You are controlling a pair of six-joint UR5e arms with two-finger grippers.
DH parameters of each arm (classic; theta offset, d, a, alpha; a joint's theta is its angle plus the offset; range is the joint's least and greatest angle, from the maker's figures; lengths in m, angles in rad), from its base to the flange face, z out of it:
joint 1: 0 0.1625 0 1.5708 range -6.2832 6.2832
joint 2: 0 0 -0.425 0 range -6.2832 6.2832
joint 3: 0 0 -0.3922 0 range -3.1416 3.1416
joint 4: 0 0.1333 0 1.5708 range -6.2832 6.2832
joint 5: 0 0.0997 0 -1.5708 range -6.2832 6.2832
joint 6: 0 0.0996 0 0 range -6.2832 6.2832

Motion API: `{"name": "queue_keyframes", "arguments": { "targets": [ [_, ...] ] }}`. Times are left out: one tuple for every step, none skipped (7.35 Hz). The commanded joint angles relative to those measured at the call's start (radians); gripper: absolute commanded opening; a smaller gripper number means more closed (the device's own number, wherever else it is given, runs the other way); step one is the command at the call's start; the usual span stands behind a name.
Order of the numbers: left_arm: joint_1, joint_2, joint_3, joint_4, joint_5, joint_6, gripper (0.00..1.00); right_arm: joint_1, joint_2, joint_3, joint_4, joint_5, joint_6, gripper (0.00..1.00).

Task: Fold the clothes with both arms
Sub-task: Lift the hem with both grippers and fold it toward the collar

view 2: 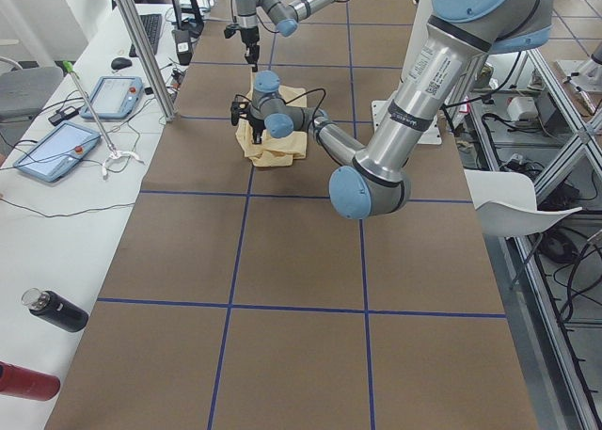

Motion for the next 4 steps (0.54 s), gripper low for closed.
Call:
{"name": "queue_keyframes", "arguments": {
  "targets": [
    [-0.028,-0.026,0.059,-0.008,0.001,0.002,0.00,-0.020,0.008,-0.020,0.001,-0.027,0.000,0.00],
    [-0.032,-0.032,0.099,-0.023,0.001,0.004,0.00,-0.024,0.004,-0.026,0.001,-0.037,0.000,0.00],
    [-0.032,-0.032,0.122,-0.029,0.001,0.004,0.00,-0.034,-0.001,-0.029,0.001,-0.060,-0.002,0.00],
    [-0.032,-0.032,0.147,-0.034,0.001,0.002,0.00,-0.036,-0.005,-0.038,-0.001,-0.063,0.000,0.00]
  ]
}}
